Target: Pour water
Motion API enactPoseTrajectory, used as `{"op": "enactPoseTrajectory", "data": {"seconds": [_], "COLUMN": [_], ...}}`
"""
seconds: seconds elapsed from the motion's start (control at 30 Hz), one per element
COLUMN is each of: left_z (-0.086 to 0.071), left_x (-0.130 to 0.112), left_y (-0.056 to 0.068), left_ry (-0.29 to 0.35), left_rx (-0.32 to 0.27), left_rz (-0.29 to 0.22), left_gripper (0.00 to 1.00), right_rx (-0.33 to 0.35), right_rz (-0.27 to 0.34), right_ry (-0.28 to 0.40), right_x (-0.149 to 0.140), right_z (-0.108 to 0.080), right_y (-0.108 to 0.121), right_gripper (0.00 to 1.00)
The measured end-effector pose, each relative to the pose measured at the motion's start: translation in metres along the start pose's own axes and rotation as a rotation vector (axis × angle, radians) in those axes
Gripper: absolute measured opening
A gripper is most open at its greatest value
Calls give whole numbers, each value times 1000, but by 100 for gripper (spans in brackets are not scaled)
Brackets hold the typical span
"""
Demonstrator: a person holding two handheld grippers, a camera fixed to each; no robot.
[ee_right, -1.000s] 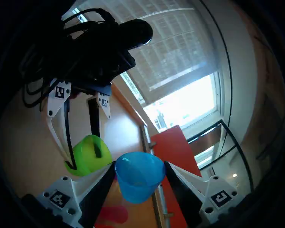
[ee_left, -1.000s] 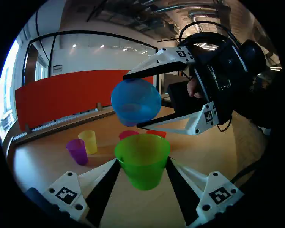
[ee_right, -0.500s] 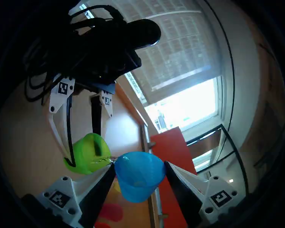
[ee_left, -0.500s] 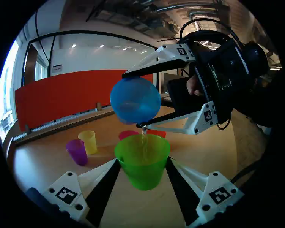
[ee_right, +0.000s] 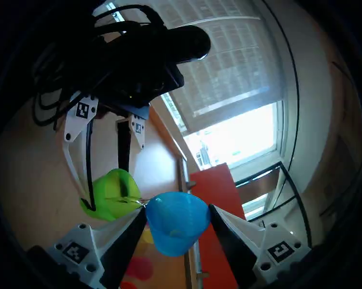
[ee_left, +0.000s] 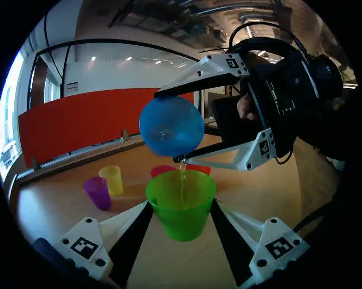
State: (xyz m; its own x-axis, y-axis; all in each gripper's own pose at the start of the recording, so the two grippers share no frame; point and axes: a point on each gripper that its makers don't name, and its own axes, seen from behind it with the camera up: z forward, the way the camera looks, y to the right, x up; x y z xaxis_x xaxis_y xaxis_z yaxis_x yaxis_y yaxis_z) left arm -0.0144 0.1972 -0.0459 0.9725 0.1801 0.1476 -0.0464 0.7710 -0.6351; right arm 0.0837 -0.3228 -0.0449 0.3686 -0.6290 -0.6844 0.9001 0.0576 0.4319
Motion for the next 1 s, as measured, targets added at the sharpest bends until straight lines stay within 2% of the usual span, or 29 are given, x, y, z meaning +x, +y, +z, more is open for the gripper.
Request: {"op": "enactPoseTrajectory", "data": {"seconds": [1.0], "left_z": [0], "left_x": [-3], "left_y": [-1], "left_ry": [-5], "left_rx": [7], "left_rz": [5], "left_gripper": [83], "right_rx": [-11], "right_rz": [-54], "right_ry": [-2], "right_x": [3], "right_z": [-4], "right_y": [5], "right_gripper": [93]}}
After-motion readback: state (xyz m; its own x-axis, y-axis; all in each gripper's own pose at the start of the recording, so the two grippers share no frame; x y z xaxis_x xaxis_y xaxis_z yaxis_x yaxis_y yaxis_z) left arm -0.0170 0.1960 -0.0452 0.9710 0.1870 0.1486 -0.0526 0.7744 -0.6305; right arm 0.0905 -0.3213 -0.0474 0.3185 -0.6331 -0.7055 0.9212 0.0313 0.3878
